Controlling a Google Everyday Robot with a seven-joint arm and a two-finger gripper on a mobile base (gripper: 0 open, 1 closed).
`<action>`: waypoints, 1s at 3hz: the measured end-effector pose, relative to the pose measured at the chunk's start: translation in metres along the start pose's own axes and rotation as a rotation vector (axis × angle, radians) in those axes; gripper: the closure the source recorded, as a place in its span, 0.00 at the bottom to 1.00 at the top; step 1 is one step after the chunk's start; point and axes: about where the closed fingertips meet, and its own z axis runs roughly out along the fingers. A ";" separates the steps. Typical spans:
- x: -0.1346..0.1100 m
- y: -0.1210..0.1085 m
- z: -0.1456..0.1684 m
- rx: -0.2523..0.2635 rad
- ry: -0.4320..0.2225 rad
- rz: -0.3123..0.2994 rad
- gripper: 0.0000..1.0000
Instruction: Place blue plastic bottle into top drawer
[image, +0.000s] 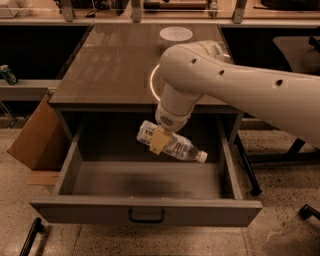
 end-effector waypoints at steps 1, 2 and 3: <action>0.025 0.002 0.024 0.031 0.034 0.136 1.00; 0.042 0.005 0.052 0.033 0.010 0.230 1.00; 0.044 0.002 0.077 0.025 -0.026 0.279 0.82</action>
Offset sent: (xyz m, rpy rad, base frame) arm -0.0197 -0.0309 -0.0974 0.0593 0.0253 -0.3509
